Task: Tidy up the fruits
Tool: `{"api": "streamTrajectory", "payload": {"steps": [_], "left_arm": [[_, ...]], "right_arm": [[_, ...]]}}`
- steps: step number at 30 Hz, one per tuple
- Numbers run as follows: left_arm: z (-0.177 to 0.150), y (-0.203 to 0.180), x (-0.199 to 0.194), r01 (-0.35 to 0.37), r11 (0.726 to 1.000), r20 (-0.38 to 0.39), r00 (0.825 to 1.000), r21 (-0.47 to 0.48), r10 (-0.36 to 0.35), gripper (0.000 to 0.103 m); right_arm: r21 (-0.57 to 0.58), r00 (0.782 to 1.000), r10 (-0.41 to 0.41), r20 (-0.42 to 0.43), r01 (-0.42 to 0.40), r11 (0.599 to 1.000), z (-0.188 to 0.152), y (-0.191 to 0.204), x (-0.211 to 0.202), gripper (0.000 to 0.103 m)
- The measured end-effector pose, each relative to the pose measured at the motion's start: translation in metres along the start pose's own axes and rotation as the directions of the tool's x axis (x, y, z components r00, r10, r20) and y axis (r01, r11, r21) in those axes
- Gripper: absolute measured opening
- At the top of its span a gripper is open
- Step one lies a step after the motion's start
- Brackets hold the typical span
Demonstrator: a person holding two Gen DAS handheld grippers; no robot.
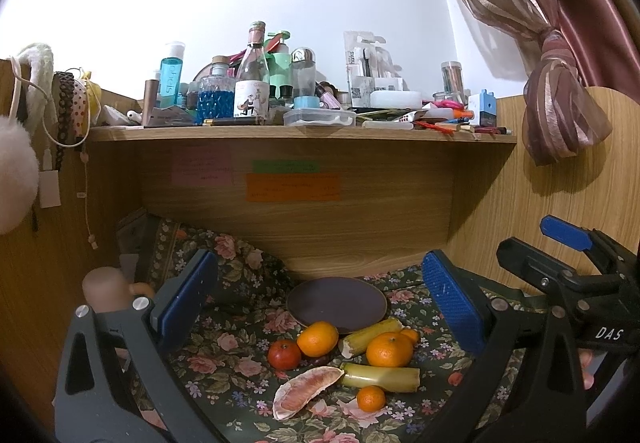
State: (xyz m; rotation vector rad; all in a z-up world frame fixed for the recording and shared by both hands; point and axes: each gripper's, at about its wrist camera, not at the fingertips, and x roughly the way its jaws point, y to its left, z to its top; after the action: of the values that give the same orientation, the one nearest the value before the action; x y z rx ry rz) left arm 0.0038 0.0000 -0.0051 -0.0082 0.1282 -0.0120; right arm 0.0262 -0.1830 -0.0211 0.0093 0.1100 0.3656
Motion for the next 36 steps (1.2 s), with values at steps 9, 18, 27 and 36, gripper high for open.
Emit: {"api": "streamTrajectory", "payload": {"steps": [9, 18, 27, 36], "left_arm": [[-0.012, 0.004, 0.018, 0.021, 1.000, -0.063, 0.998, -0.011, -0.021, 0.103], [-0.044, 0.015, 0.052, 0.028, 0.999, -0.216, 0.976, -0.021, -0.032, 0.077], [-0.095, 0.032, 0.083, 0.022, 0.999, -0.397, 0.917, -0.045, -0.038, 0.063], [-0.139, 0.050, 0.113, 0.042, 0.997, -0.553, 0.830, -0.065, -0.071, 0.057]], "right_arm": [[-0.015, 0.999, 0.001, -0.045, -0.002, 1.000, -0.011, -0.001, 0.018, 0.103], [0.002, 0.983, 0.042, -0.177, -0.042, 0.999, -0.039, -0.014, 0.048, 0.091], [0.041, 0.917, 0.091, -0.388, -0.082, 0.996, -0.088, -0.023, 0.091, 0.065], [0.076, 0.821, 0.170, -0.545, -0.154, 0.985, -0.133, -0.020, 0.119, 0.053]]}}
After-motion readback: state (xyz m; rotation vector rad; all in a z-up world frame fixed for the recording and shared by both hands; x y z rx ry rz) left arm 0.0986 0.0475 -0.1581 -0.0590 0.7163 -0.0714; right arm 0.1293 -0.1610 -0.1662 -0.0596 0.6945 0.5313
